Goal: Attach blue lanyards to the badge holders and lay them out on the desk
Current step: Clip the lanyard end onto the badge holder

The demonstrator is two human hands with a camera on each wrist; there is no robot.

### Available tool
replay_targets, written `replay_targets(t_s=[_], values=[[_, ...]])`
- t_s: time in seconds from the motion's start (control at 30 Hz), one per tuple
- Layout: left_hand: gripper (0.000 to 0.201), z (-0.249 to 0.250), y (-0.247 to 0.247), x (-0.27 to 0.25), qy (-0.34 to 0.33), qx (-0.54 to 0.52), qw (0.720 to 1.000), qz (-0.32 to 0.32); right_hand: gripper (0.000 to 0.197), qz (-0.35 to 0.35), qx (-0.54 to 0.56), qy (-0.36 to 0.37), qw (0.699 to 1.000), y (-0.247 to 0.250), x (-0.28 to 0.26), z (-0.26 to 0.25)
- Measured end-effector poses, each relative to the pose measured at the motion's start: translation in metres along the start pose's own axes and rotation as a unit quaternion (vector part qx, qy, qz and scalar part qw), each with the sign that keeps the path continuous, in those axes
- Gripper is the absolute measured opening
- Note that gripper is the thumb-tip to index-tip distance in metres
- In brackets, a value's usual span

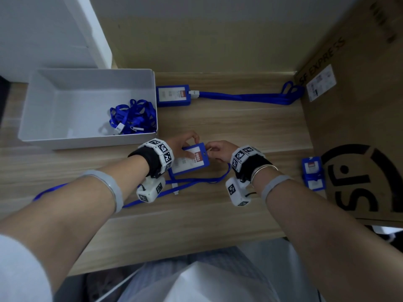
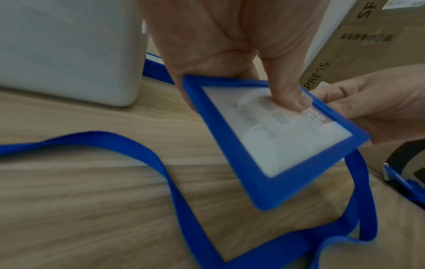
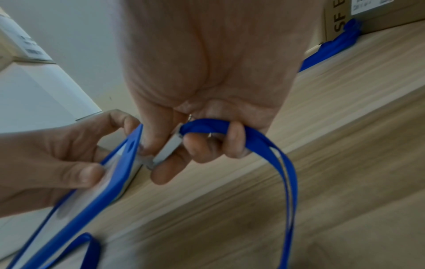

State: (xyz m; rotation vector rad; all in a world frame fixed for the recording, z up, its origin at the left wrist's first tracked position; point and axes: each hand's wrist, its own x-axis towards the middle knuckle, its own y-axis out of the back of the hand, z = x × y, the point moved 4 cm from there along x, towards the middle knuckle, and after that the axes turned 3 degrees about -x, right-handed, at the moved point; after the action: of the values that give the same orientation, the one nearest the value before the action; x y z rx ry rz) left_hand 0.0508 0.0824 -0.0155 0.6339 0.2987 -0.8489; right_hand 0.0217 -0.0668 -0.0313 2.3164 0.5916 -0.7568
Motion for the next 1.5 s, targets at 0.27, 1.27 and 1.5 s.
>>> replay_targets(t_s=[0.27,1.27,1.5], values=[[0.042,-0.003,-0.002,0.002,0.033,0.041,0.998,-0.035,0.027,0.007,-0.024,0.009,1.000,0.004,-0.002,0.000],[0.045,-0.001,-0.004,0.003,0.106,0.129,0.985,-0.040,0.025,0.006,0.074,-0.061,0.995,-0.002,0.001,-0.015],[0.040,0.000,-0.004,0.005,0.117,0.160,0.977,-0.079,0.017,-0.018,0.023,-0.026,0.999,-0.004,0.000,-0.014]])
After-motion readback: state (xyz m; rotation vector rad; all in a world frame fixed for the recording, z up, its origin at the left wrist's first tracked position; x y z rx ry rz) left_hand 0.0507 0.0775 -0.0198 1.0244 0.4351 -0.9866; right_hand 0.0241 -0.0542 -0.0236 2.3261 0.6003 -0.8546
